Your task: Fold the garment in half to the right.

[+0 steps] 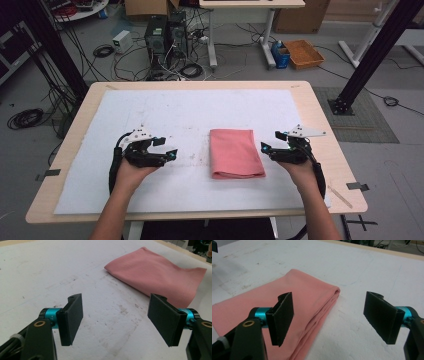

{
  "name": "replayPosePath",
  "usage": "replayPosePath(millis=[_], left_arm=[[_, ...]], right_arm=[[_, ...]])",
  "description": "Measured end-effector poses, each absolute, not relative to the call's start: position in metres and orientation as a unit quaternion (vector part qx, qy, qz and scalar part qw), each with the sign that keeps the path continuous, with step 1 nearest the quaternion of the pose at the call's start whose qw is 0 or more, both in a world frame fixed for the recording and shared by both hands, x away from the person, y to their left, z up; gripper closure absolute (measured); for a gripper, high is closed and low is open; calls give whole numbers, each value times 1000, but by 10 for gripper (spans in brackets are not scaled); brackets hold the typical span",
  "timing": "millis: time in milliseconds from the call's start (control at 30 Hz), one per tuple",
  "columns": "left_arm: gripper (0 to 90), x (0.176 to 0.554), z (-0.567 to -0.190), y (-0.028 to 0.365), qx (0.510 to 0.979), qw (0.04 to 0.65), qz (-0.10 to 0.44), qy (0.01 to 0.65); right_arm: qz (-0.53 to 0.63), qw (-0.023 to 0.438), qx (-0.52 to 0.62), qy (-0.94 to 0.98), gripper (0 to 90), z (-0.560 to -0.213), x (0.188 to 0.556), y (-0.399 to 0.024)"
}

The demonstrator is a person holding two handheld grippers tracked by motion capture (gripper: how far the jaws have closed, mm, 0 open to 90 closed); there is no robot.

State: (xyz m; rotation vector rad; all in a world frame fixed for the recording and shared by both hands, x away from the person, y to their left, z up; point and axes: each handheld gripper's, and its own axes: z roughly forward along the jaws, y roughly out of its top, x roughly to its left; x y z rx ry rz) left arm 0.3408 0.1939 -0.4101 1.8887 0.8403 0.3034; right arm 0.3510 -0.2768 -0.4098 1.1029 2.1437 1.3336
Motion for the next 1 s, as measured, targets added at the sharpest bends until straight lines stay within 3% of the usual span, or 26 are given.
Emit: replayPosePath(millis=[1000], left_arm=[[285,342,-414,191,790,487,122,351]], right_arm=[[455,184,407,770,241,-424,356,-279]])
